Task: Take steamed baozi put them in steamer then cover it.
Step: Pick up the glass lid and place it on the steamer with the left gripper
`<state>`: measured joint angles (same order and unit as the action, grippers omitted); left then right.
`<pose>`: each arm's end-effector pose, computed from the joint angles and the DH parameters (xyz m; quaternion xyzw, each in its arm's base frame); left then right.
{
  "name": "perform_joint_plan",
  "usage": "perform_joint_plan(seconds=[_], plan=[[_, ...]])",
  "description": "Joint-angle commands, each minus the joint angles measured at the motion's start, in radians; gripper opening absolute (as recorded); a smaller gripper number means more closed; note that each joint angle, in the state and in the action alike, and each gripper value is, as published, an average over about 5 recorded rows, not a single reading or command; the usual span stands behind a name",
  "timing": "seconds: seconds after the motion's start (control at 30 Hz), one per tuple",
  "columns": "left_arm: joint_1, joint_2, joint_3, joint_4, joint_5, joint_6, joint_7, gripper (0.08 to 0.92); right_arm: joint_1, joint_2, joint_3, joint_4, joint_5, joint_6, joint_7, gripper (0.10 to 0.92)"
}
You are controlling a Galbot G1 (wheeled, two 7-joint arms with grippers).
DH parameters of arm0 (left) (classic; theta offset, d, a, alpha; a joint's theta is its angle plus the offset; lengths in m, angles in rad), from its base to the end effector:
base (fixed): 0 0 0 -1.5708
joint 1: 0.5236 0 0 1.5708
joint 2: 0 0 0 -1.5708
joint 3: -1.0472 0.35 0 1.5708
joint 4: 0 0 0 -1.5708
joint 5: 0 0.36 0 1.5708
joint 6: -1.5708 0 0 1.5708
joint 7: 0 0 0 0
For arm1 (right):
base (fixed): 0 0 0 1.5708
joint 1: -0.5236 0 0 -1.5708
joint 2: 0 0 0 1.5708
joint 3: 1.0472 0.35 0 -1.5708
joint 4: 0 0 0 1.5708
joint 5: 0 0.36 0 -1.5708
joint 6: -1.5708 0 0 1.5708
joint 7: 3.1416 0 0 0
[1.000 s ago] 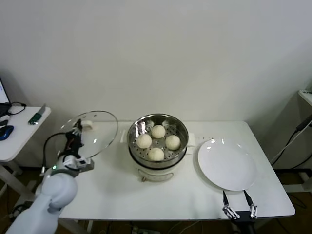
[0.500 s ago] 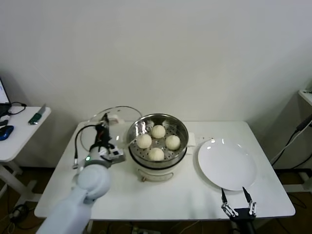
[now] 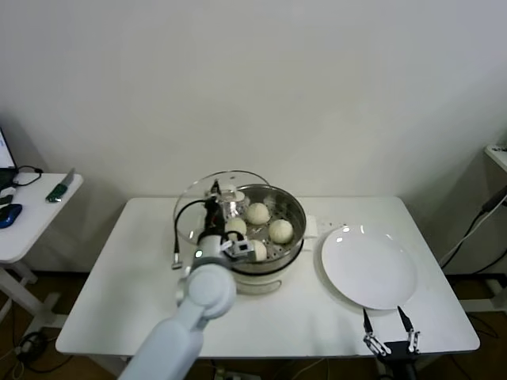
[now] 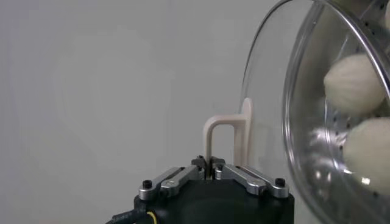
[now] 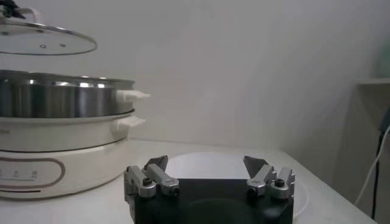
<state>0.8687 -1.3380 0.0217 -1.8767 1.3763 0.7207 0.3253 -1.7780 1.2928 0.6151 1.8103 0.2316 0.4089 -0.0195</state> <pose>0.3379 -0.1175 -0.2196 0.0344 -0.7515 -0.6580 0.0340 0.0953 -0.1033 -0.4154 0.0134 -0.9989 0.0311 0.0339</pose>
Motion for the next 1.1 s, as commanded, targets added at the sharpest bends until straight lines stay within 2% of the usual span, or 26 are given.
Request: perform_joint_plan(seconds=[0.03, 0.43, 0.73, 1.1], plan=[[-0.029, -0.207, 0.092, 0.108, 0.203, 0.010, 0.027, 0.137, -0.005, -0.006, -0.001, 0.000, 0.010, 0.012, 0.002, 0.823], [0.025, -0.316, 0.086, 0.166, 0.314, -0.019, 0.014, 0.137, -0.013, -0.025, 0.009, 0.009, 0.028, 0.016, 0.003, 0.823], [0.042, -0.319, 0.076, 0.190, 0.336, -0.031, 0.009, 0.137, -0.013, -0.031, 0.012, 0.006, 0.037, 0.023, 0.004, 0.823], [0.033, -0.279, 0.057, 0.212, 0.302, -0.027, -0.016, 0.137, -0.009, -0.026, 0.007, 0.001, 0.037, 0.025, 0.003, 0.823]])
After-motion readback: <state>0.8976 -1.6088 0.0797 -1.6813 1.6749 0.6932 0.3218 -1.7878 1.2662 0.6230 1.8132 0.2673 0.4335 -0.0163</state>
